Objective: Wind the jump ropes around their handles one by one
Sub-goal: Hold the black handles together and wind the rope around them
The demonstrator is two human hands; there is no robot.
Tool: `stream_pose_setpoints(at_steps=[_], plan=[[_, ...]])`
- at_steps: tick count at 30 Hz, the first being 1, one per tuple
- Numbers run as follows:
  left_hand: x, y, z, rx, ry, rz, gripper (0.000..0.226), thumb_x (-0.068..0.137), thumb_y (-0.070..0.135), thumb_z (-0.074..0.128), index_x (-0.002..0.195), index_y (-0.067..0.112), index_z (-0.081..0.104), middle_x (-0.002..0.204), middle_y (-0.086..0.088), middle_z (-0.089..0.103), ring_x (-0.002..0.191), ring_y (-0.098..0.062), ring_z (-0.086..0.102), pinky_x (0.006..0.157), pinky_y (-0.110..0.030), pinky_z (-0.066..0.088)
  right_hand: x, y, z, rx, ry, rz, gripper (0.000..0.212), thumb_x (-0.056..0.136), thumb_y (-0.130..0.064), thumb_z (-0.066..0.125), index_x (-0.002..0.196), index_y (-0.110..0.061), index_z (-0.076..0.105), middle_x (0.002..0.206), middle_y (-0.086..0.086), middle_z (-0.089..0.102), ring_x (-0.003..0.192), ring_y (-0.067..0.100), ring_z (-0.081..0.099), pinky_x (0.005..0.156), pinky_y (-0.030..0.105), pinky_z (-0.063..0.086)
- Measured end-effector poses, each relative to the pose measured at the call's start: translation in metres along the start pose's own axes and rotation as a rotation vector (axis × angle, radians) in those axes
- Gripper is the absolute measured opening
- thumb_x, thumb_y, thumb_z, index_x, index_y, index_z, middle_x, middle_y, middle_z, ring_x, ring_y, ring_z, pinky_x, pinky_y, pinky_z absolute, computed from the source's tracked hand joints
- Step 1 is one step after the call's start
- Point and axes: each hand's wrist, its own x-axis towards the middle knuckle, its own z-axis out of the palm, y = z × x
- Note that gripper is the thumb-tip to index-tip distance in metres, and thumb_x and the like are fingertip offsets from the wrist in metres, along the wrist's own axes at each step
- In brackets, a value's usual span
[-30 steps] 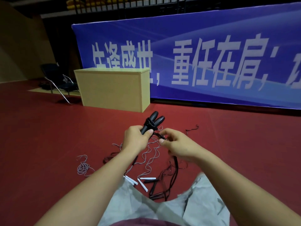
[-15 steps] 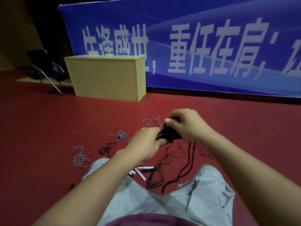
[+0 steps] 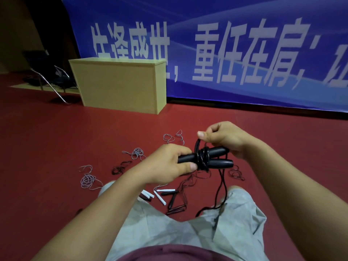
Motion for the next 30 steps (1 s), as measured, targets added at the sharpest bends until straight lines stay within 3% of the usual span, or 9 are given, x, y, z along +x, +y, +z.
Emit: stream_pose_setpoints(at_steps=[2, 5, 8, 10, 13, 15, 21, 25, 30], plan=[[-0.003, 0.002, 0.0, -0.15, -0.009, 0.034, 0.032, 0.085, 0.032, 0.066, 0.087, 0.001, 0.062, 0.067, -0.002, 0.041, 0.061, -0.014, 0.036, 0.056, -0.03, 0.026, 0.0, 0.012, -0.003, 0.132, -0.125, 0.028, 0.039, 0.072, -0.036, 0.078, 0.061, -0.013, 0.049, 0.054, 0.001, 0.044, 0.045, 0.011, 0.039, 0.047, 0.023, 0.034], [-0.004, 0.004, 0.005, -0.396, 0.049, 0.055, 0.041, 0.088, 0.025, 0.065, 0.093, -0.015, 0.057, 0.069, -0.008, 0.039, 0.058, -0.012, 0.033, 0.051, -0.022, 0.025, 0.0, 0.029, 0.0, 0.181, -0.156, -0.008, 0.009, 0.082, -0.012, 0.063, 0.085, -0.004, 0.064, 0.078, 0.012, 0.065, 0.068, 0.017, 0.062, 0.068, 0.032, 0.049], [0.0, 0.002, 0.013, -0.555, 0.182, 0.004, 0.03, 0.094, 0.013, 0.064, 0.1, -0.016, 0.06, 0.071, -0.012, 0.055, 0.051, -0.007, 0.043, 0.05, -0.015, 0.034, -0.002, 0.037, 0.016, 0.244, -0.07, -0.031, 0.01, 0.085, 0.006, 0.054, 0.089, -0.002, 0.057, 0.065, 0.004, 0.052, 0.053, 0.01, 0.045, 0.054, 0.027, 0.035], [0.003, -0.001, 0.018, -0.635, 0.306, -0.06, 0.021, 0.095, 0.007, 0.06, 0.104, -0.012, 0.063, 0.071, -0.007, 0.064, 0.047, -0.006, 0.047, 0.049, -0.016, 0.039, -0.003, 0.041, 0.026, 0.278, -0.058, -0.011, 0.009, 0.095, -0.002, 0.054, 0.089, -0.009, 0.052, 0.062, -0.001, 0.046, 0.05, 0.009, 0.034, 0.048, 0.023, 0.027], [0.004, -0.009, 0.021, -0.647, 0.459, -0.127, 0.015, 0.096, 0.011, 0.06, 0.099, -0.001, 0.068, 0.071, -0.003, 0.066, 0.048, -0.01, 0.049, 0.051, -0.022, 0.045, -0.008, 0.048, 0.036, 0.166, -0.038, 0.037, 0.017, 0.1, -0.024, 0.054, 0.086, -0.014, 0.05, 0.062, -0.001, 0.047, 0.048, 0.01, 0.037, 0.045, 0.022, 0.029], [0.003, -0.013, 0.021, -0.664, 0.51, -0.161, 0.01, 0.097, 0.012, 0.059, 0.093, 0.008, 0.068, 0.072, -0.003, 0.066, 0.049, -0.012, 0.052, 0.052, -0.025, 0.049, -0.011, 0.049, 0.041, 0.036, -0.024, 0.014, 0.023, 0.1, -0.029, 0.053, 0.083, -0.015, 0.049, 0.062, -0.002, 0.046, 0.051, 0.012, 0.04, 0.049, 0.026, 0.033], [0.004, -0.021, 0.022, -0.699, 0.613, -0.289, 0.021, 0.101, 0.021, 0.054, 0.088, 0.007, 0.061, 0.073, -0.009, 0.063, 0.055, -0.018, 0.06, 0.06, -0.035, 0.055, -0.018, 0.042, 0.047, -0.224, 0.001, -0.075, 0.014, 0.096, -0.032, 0.06, 0.093, -0.018, 0.061, 0.063, -0.004, 0.047, 0.056, 0.011, 0.044, 0.055, 0.028, 0.039], [0.005, -0.025, 0.017, -0.793, 0.646, -0.399, 0.025, 0.102, 0.029, 0.052, 0.092, 0.008, 0.059, 0.07, -0.006, 0.062, 0.05, -0.013, 0.058, 0.05, -0.028, 0.054, -0.019, 0.041, 0.051, -0.296, 0.054, -0.061, 0.015, 0.091, -0.035, 0.065, 0.093, -0.02, 0.065, 0.067, -0.004, 0.054, 0.058, 0.01, 0.046, 0.058, 0.029, 0.04], [0.002, -0.031, 0.015, -0.68, 0.639, -0.409, 0.025, 0.102, 0.029, 0.053, 0.091, 0.008, 0.059, 0.067, -0.004, 0.061, 0.046, -0.011, 0.055, 0.044, -0.025, 0.047, -0.019, 0.038, 0.047, -0.324, 0.086, 0.034, 0.032, 0.087, -0.047, 0.067, 0.083, -0.016, 0.066, 0.064, -0.003, 0.056, 0.058, 0.013, 0.05, 0.059, 0.03, 0.042]])
